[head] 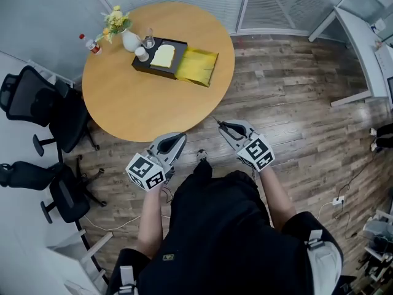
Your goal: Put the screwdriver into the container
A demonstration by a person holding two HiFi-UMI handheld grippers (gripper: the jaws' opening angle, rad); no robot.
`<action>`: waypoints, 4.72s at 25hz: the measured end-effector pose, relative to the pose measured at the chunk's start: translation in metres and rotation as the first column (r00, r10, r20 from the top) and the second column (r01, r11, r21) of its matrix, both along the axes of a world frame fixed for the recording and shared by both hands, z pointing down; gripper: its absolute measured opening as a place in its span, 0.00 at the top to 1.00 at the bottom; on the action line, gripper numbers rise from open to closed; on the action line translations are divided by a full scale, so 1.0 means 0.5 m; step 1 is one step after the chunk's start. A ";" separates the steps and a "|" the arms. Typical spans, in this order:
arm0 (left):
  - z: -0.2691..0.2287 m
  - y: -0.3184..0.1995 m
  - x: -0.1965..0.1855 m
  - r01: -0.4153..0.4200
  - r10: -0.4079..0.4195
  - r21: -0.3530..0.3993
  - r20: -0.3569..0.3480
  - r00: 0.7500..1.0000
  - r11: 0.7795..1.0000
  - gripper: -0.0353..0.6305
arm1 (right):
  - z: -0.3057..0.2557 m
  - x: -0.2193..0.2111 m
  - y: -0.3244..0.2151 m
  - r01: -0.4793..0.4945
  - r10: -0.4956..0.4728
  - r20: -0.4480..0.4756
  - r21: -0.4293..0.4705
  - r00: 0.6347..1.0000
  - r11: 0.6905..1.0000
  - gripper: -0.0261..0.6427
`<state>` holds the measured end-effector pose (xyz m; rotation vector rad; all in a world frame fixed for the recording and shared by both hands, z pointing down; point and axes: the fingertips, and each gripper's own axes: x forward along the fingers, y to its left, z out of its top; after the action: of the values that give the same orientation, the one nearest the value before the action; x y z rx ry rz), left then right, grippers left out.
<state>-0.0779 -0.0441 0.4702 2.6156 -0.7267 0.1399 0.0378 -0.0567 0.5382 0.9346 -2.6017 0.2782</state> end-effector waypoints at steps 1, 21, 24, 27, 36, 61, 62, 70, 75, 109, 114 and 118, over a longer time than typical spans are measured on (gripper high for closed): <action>0.001 -0.011 -0.005 -0.001 0.001 -0.002 0.001 1.000 1.000 0.94 | 0.000 -0.007 -0.009 0.002 -0.002 -0.002 0.000 1.000 1.000 0.88; 0.014 -0.214 -0.020 -0.132 0.132 0.006 -0.004 0.991 0.991 0.94 | 0.040 -0.016 -0.176 -0.128 0.127 -0.030 -0.029 0.991 0.991 0.88; 0.017 -0.234 -0.031 -0.137 0.137 0.001 -0.007 0.991 0.991 0.94 | 0.036 -0.031 -0.194 -0.126 0.126 -0.030 -0.027 0.992 0.992 0.88; 0.019 -0.251 -0.039 -0.143 0.143 -0.001 -0.012 0.990 0.990 0.94 | 0.035 -0.041 -0.210 -0.129 0.128 -0.035 -0.027 0.991 0.991 0.88; 0.032 -0.278 -0.049 -0.136 0.136 -0.023 -0.027 0.990 0.990 0.94 | 0.032 -0.054 -0.229 -0.125 0.123 -0.047 -0.039 0.991 0.991 0.88; 0.011 -0.423 0.029 -0.002 0.002 -0.009 -0.018 1.000 1.000 0.94 | 0.055 0.003 -0.422 0.058 -0.061 -0.081 -0.042 0.995 0.997 0.88; 0.011 -0.428 0.035 0.003 -0.003 -0.010 -0.018 1.000 1.000 0.94 | 0.062 0.007 -0.429 0.066 -0.070 -0.085 -0.048 0.994 0.997 0.88; 0.018 -0.461 0.055 0.071 -0.071 -0.028 -0.008 0.997 0.997 0.94 | 0.185 0.022 -0.470 0.153 -0.176 -0.136 -0.167 0.975 0.974 0.88; 0.022 -0.480 0.058 0.111 -0.111 -0.042 0.005 0.994 0.993 0.94 | 0.225 0.019 -0.495 0.192 -0.224 -0.151 -0.201 0.963 0.961 0.88; 0.076 -0.487 -0.053 0.533 -0.531 -0.111 0.049 0.846 0.839 0.94 | 0.488 -0.074 -0.665 0.537 -0.655 -0.566 -0.390 0.501 0.748 0.88; 0.076 -0.484 -0.060 0.553 -0.551 -0.117 0.050 0.833 0.825 0.94 | 0.508 -0.077 -0.673 0.542 -0.684 -0.586 -0.437 0.434 0.718 0.88; 0.079 -0.479 -0.064 0.559 -0.558 -0.123 0.049 0.829 0.820 0.94 | 0.530 -0.085 -0.677 0.545 -0.693 -0.596 -0.452 0.406 0.707 0.88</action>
<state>-0.1101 -0.2837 0.5095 2.1671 -1.4036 0.0241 -0.0045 -0.3953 0.8032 -0.1027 -1.8868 -0.0729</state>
